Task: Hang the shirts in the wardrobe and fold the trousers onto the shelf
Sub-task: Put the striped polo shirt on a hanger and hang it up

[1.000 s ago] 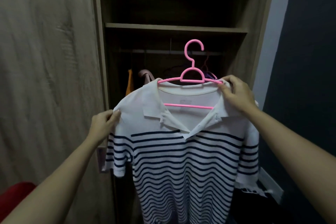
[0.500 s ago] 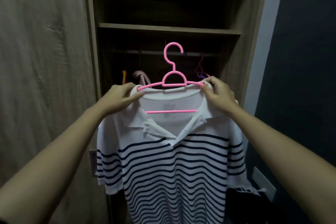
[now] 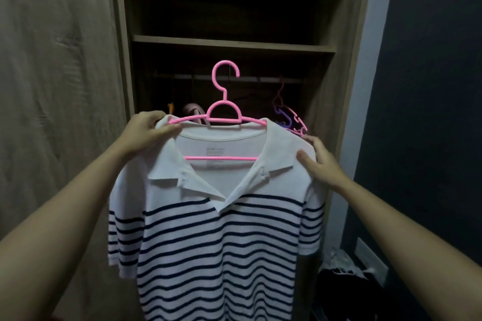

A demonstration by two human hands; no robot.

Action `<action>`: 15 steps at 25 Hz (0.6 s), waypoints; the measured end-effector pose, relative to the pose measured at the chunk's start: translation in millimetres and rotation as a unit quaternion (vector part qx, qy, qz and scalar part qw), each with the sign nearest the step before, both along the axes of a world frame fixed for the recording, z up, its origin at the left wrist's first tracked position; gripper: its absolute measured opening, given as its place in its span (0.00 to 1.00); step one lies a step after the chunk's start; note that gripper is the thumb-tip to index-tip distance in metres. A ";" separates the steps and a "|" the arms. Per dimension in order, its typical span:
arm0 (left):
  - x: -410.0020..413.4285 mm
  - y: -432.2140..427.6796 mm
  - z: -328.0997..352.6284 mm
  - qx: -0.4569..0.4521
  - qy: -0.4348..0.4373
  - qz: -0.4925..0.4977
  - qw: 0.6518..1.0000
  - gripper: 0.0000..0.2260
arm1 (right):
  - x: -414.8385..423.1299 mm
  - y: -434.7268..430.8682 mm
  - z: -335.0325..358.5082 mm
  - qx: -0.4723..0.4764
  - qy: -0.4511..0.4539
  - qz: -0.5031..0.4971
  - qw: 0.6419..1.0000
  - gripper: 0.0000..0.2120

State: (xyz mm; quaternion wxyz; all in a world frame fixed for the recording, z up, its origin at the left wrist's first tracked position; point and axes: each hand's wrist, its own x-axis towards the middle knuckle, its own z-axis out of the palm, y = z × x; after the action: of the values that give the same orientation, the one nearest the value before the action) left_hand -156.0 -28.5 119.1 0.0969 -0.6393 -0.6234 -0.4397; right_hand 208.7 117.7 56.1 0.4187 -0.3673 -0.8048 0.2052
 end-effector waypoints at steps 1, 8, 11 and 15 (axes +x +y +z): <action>-1.5 -2.1 -0.6 0.001 0.003 0.002 1.000 0.09 | 2.7 1.0 -3.9 -0.023 -0.022 0.014 0.999 0.23; -43.4 -26.9 -9.1 0.015 -0.016 0.075 0.997 0.07 | 53.2 -7.7 -51.1 -0.233 -0.178 0.020 0.956 0.20; -44.4 -32.6 -17.3 0.005 -0.031 0.066 0.997 0.09 | 69.5 -10.3 -42.2 -0.215 -0.306 -0.071 0.925 0.09; -22.0 -25.5 -29.9 0.023 -0.040 0.078 0.996 0.20 | 29.3 -26.8 -15.0 -0.003 -0.337 -0.211 0.918 0.22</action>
State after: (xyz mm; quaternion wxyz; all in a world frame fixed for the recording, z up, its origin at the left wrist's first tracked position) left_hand -178.0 -54.1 89.2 0.1206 -0.5682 -0.6644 -0.4703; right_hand 238.0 90.9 41.2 0.1554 -0.5777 -0.8011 -0.0213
